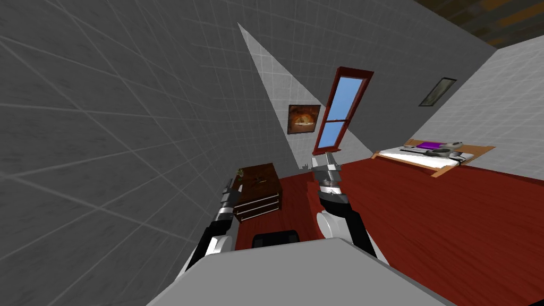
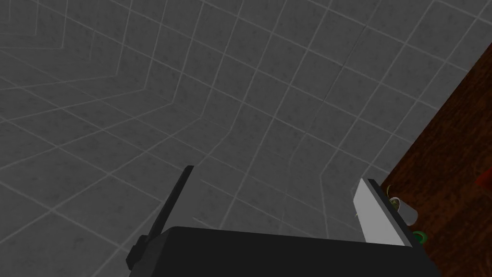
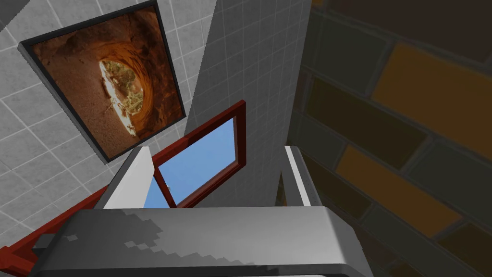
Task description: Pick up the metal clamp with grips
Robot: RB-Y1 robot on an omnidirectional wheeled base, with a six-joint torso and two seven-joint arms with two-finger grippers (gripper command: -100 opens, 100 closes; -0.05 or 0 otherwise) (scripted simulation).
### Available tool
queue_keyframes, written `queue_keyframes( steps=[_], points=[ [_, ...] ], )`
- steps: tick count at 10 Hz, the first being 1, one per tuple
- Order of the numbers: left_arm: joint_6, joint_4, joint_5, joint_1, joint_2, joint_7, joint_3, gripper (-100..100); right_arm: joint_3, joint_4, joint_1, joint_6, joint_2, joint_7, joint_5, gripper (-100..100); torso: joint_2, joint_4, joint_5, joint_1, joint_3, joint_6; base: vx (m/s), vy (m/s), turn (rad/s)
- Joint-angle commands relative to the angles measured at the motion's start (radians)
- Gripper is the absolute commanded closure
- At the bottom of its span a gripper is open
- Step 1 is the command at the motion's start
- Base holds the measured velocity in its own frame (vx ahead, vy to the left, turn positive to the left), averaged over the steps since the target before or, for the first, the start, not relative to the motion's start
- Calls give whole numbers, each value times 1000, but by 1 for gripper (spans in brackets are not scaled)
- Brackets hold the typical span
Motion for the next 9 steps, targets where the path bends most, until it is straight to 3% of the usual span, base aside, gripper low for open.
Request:
queue_keyframes(
  steps=[1, 2, 3, 6, 7, 8, 9],
  points=[
    [9, 21, 41, 10, 21, 7, -2, -100, 0, 0, 0, 0, 0, 0, 0, 0, 0, 0, 0, 0, 0, 0, -72, 17, -111],
    [44, 66, 74, 13, 49, 11, -10, -100, 0, 0, 0, 0, 0, 0, 0, 0, -1, 0, 0, 0, 0, -1, -82, -4, -278],
    [44, 66, 100, 13, 49, 11, -10, -100, 0, 0, 0, 0, 0, 0, 0, 0, 0, 0, 0, -1, 0, 0, -71, 10, -88],
    [118, 157, 192, 17, 106, 18, -24, -100, 0, 0, 0, 0, 0, 0, 0, 0, -1, 0, 0, 1, -1, -1, -72, 15, -226],
    [118, 165, 221, 17, 106, 18, -24, -100, 0, 0, 0, 0, 0, 0, 0, 0, -1, 0, 0, 0, -1, 0, -65, 7, -117],
    [156, 215, 252, 18, 135, 22, -31, -100, 0, 0, 0, 0, 0, 0, 0, 0, -2, 0, 0, 0, -1, -1, -70, 7, -295],
    [157, 217, 285, 18, 135, 22, -31, -100, 0, 0, 0, 0, 0, 0, 0, 0, -1, 0, 0, 0, -1, 0, -55, 11, -144]
  ],
)
